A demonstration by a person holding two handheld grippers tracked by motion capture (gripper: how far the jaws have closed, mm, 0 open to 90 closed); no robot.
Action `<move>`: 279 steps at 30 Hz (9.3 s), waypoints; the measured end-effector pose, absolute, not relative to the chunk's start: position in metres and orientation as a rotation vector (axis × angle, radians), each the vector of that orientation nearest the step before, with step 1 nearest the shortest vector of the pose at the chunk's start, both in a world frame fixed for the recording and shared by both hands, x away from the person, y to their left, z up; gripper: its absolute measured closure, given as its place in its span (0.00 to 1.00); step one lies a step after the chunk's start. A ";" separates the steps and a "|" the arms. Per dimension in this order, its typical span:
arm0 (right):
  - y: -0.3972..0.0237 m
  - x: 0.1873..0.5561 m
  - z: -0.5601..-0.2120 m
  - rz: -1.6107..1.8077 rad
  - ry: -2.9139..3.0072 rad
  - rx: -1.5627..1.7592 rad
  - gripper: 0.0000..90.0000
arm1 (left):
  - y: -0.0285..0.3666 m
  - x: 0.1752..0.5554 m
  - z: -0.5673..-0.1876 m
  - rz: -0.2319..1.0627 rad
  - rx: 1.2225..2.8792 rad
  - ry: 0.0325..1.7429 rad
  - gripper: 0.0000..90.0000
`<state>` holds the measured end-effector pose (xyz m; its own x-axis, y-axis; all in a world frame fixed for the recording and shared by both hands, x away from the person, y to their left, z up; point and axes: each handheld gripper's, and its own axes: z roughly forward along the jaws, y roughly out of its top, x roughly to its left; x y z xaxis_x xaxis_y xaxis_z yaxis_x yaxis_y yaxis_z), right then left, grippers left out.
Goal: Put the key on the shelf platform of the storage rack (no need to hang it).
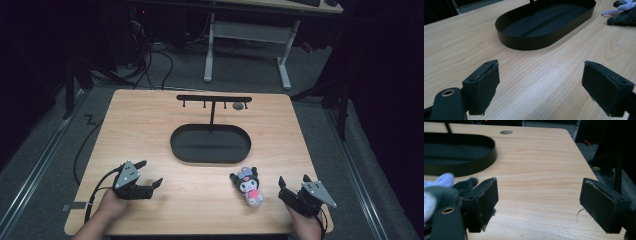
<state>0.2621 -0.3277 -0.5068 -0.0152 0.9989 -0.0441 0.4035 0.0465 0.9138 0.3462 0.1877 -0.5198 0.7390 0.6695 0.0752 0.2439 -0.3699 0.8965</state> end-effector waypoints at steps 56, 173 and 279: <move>-0.311 0.276 -0.489 0.781 1.799 1.537 0.17 | 0.191 0.349 -0.519 0.578 1.893 0.733 0.17; -0.224 0.298 -0.488 0.365 2.435 1.610 0.37 | 0.178 0.344 -0.522 0.552 2.005 0.654 0.17; -0.151 0.446 -0.449 0.576 2.399 1.462 0.53 | 0.178 0.345 -0.522 0.547 2.004 0.638 0.17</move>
<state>0.4459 -0.1512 -0.4488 -0.4526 0.8913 -0.0250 0.7829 0.4107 0.4673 0.3448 0.1780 -0.5225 0.7658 0.6314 0.1220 0.2165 -0.4319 0.8756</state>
